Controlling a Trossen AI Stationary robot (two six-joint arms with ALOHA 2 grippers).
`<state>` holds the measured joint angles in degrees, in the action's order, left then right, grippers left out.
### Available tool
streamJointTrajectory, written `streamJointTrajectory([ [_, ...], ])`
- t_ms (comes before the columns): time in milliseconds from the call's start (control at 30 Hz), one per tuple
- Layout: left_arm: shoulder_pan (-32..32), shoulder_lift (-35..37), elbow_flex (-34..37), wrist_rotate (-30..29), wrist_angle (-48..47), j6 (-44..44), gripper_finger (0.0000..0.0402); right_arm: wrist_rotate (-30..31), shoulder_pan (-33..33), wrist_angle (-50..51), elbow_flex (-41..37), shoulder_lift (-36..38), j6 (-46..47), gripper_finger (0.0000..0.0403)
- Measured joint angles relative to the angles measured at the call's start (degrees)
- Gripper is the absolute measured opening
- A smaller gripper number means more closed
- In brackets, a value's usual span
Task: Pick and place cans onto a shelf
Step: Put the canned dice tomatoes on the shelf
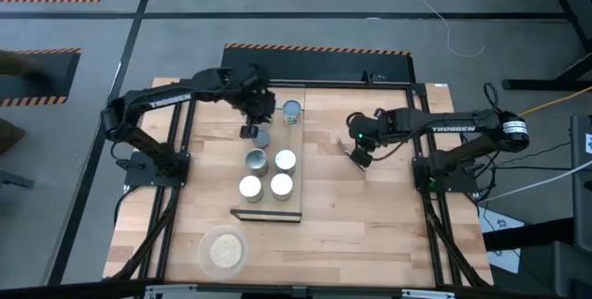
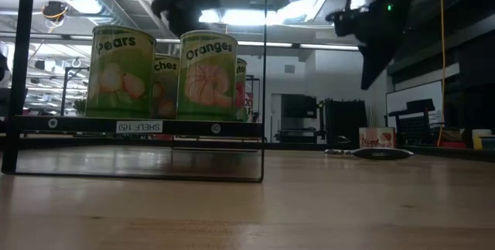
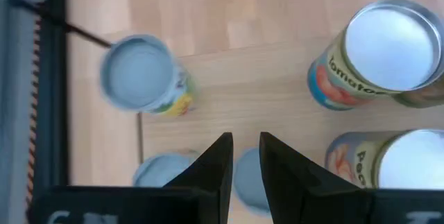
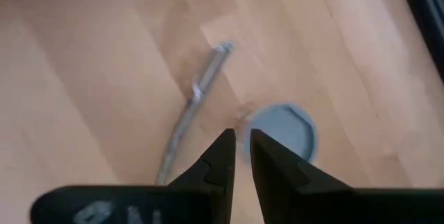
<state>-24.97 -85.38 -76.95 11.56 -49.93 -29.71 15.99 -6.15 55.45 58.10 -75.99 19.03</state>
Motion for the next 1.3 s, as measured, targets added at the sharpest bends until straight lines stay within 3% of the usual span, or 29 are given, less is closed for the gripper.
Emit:
streamJointTrajectory([
  [100, -2.07, 3.26, 0.02, 1.31, -1.21, -0.04, 0.0065, -0.27, -2.94, -0.5, -2.16, -0.02, 0.26, 0.0052],
  [233, -5.71, 7.59, 0.9, 8.42, -1.49, -1.78, 0.0065, -3.8, -6.23, -0.47, -4.6, -0.04, 1.8, 0.0052],
  [433, -10.35, 14.16, 9.37, 18.09, 2.37, -4.29, 0.0065, -8.77, -8.88, -2.53, -5.87, -0.04, 1.79, 0.0052],
  [800, -13.96, 22.04, 26.46, 17.98, 16.2, -3.51, 0.0065, -10.72, -11.06, -5.52, -5.87, -0.04, 6.36, 0.0052],
  [1300, -14.38, 23.1, 29.53, 18.18, 21.28, -2.18, 0.0065, -10.48, -11.06, -5.52, -5.87, -0.37, 7.78, 0.0052],
])
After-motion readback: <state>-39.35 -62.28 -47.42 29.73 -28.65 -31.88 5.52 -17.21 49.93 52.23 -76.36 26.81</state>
